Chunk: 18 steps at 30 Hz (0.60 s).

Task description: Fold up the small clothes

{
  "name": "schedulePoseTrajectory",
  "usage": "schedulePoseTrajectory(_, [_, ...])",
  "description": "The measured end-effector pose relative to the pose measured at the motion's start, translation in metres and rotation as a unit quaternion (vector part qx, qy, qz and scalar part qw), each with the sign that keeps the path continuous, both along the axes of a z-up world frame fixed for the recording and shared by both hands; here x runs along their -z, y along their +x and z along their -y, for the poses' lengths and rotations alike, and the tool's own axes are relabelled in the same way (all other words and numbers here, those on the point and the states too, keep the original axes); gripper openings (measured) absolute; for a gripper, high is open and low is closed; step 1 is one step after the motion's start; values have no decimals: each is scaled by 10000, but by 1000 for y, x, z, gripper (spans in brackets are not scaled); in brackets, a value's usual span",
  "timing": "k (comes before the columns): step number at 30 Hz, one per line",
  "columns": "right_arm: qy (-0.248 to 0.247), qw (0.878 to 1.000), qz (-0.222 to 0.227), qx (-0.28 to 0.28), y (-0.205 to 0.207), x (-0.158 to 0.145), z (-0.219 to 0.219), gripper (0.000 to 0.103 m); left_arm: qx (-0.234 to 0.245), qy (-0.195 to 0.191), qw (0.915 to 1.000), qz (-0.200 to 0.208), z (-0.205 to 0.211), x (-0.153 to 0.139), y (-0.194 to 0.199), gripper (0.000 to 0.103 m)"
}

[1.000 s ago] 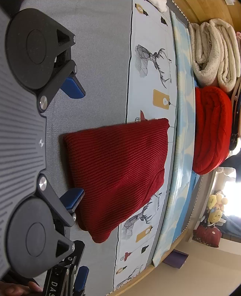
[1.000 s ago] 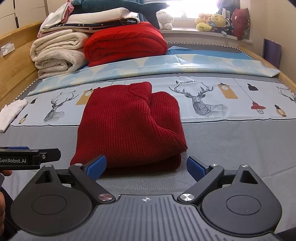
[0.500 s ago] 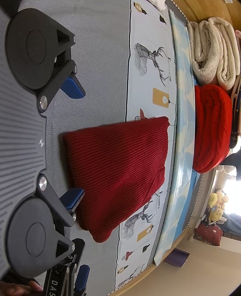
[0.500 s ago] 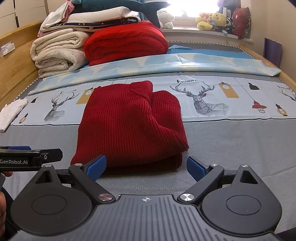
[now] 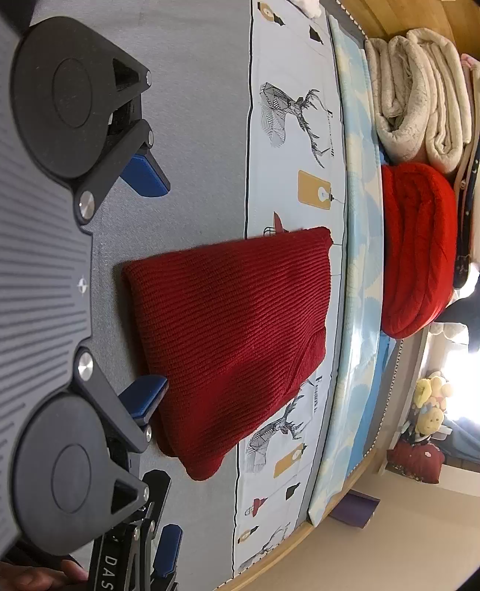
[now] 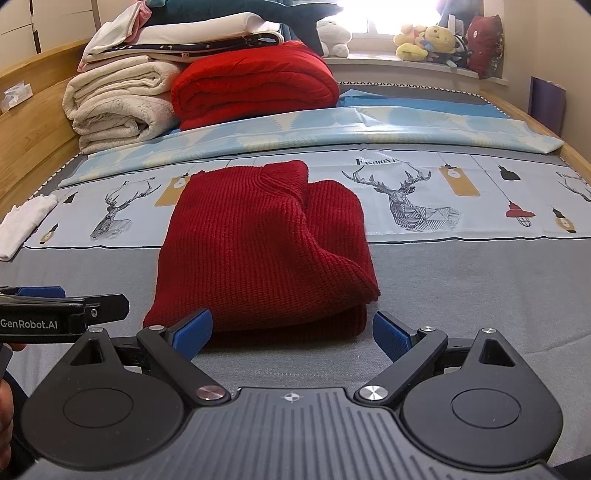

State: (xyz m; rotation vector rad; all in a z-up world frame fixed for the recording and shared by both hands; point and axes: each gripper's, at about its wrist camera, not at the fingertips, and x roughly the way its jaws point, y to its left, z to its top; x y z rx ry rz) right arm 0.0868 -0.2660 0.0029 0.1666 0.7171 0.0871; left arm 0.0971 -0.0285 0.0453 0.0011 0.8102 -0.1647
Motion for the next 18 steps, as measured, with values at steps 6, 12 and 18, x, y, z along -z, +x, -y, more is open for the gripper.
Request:
schedulePoseTrajectory(6, [-4, 10000, 0, -9, 0, 0, -2, 94, 35, 3, 10000, 19, -1, -1, 0, 103])
schedulePoseTrajectory(12, [-3, 10000, 0, -2, 0, -1, -3, 94, 45, -2, 10000, 25, -1, -1, -1, 103])
schedulePoseTrajectory(18, [-7, 10000, 3, -26, 0, -1, -5, 94, 26, -7, 10000, 15, -1, -1, -1, 103])
